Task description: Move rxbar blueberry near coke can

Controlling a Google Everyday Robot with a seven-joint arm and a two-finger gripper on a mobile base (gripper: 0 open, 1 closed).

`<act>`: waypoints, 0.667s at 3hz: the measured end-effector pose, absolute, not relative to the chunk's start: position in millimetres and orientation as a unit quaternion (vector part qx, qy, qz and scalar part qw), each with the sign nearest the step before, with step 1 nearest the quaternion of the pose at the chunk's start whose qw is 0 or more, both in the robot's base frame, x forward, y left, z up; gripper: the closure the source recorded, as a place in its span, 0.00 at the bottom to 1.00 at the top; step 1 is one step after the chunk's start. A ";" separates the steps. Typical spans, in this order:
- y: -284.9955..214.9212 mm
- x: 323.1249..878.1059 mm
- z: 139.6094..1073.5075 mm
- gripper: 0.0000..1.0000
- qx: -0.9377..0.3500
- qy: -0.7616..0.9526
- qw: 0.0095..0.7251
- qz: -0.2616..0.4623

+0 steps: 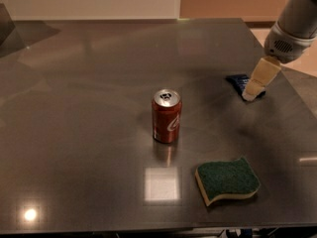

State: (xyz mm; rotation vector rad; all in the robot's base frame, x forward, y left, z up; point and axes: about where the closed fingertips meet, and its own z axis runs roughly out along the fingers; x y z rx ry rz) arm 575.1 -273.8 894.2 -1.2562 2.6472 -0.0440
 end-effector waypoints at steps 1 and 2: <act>-280.6 594.5 874.9 0.00 -0.395 0.915 0.087 -0.010; -286.7 610.2 858.0 0.00 -0.366 0.928 0.063 -0.002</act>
Offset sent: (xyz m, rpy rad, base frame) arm 0.0457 -0.0241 -0.0492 -0.0052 0.1854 -0.2096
